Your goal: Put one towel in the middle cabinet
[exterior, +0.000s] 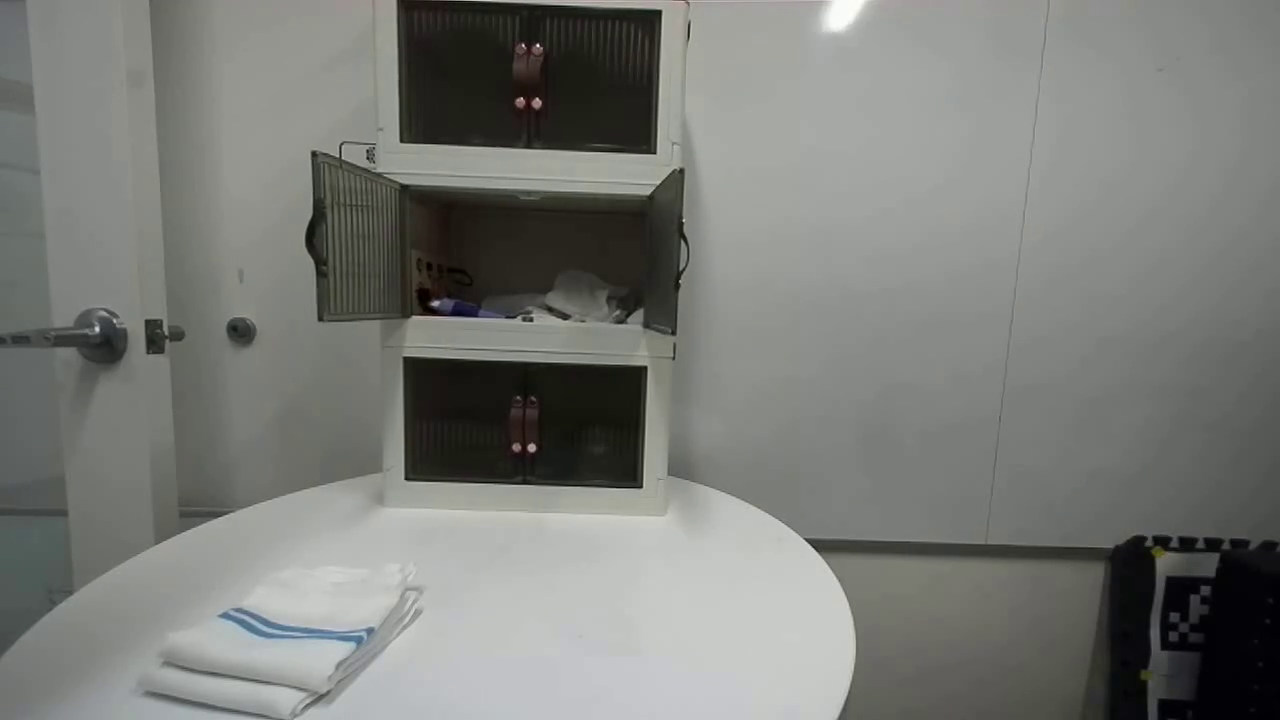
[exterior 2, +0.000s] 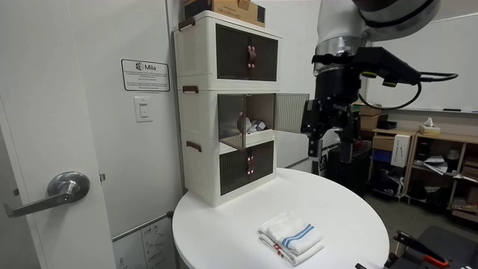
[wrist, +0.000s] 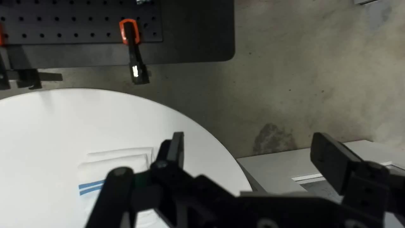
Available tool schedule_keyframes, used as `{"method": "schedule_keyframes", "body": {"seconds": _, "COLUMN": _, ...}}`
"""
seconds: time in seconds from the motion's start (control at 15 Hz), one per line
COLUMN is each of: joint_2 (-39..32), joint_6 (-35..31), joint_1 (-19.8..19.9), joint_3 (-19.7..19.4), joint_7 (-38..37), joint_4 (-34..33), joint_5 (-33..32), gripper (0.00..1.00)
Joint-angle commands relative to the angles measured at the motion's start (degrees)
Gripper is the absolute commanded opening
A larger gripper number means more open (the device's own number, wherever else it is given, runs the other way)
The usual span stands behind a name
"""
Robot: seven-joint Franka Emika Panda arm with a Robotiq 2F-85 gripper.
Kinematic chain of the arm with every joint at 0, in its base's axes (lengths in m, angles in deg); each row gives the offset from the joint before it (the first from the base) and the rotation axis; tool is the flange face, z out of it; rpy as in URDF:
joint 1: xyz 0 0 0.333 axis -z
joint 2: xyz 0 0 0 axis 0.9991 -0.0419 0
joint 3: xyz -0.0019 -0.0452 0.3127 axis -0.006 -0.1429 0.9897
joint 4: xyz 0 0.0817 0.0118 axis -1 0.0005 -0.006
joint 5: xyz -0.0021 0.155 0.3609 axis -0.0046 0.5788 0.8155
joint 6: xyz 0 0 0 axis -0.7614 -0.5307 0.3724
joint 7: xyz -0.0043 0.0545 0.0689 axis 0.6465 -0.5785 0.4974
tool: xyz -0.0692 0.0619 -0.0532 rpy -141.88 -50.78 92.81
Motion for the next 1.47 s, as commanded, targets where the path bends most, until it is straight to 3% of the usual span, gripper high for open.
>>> {"method": "schedule_keyframes", "body": {"seconds": 0.0, "joint_2": -8.51, "joint_6": -6.59, "joint_1": 1.41, "joint_3": 3.93, "joint_7": 2.31, "joint_4": 0.15, "joint_5": -6.67, "gripper": 1.0}}
{"method": "schedule_keyframes", "body": {"seconds": 0.27, "joint_2": -17.18, "joint_6": -18.56, "joint_1": 2.88, "joint_3": 5.47, "joint_7": 1.56, "joint_4": 0.92, "joint_5": -15.1, "gripper": 1.0}}
{"method": "schedule_keyframes", "body": {"seconds": 0.47, "joint_2": -22.69, "joint_6": -25.54, "joint_1": 4.61, "joint_3": 3.44, "joint_7": 2.79, "joint_4": 0.92, "joint_5": -20.45, "gripper": 1.0}}
{"method": "schedule_keyframes", "body": {"seconds": 0.8, "joint_2": -32.33, "joint_6": -37.83, "joint_1": 6.43, "joint_3": -1.34, "joint_7": 6.82, "joint_4": 0.93, "joint_5": -20.76, "gripper": 1.0}}
{"method": "schedule_keyframes", "body": {"seconds": 1.07, "joint_2": -40.48, "joint_6": -46.7, "joint_1": 8.8, "joint_3": -3.67, "joint_7": 8.25, "joint_4": 0.94, "joint_5": -24.73, "gripper": 1.0}}
{"method": "schedule_keyframes", "body": {"seconds": 1.4, "joint_2": -49.74, "joint_6": -56.86, "joint_1": 10.66, "joint_3": -9.12, "joint_7": 2.19, "joint_4": 0.93, "joint_5": -41.74, "gripper": 1.0}}
